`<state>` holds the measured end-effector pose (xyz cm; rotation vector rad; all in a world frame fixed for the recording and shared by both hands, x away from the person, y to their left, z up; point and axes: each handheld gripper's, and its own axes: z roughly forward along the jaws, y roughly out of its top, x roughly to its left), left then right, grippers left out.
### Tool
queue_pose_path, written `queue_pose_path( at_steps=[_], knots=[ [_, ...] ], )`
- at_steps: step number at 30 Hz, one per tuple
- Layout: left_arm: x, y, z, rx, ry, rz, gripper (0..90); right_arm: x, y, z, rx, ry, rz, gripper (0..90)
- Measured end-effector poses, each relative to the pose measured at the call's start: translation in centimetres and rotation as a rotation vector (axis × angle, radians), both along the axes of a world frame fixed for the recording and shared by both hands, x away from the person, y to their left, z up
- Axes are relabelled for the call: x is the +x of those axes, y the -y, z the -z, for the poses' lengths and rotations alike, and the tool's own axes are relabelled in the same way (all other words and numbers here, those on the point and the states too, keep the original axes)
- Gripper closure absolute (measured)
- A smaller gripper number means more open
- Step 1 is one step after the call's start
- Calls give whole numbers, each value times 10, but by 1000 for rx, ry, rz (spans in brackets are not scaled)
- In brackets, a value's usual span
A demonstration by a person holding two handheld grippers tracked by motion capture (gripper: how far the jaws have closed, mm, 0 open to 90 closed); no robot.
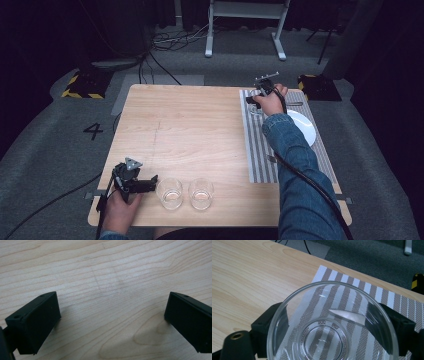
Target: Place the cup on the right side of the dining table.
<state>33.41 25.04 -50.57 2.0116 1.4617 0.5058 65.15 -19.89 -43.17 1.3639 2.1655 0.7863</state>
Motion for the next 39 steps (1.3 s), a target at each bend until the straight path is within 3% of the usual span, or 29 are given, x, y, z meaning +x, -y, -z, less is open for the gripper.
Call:
queue_pose_path(
  at_steps=[17,21,28,39],
  knots=[
    [0,0,0,1,0,1,5,-3,6,15,20,-23,28,173],
    [0,0,0,2,0,2,5,-2,8,13,8,-31,1,173],
    [0,0,0,0,0,1,5,-6,7,-4,12,11,0,170],
    [0,0,0,0,1,0,5,-26,18,-33,50,24,8,163]
  ],
)
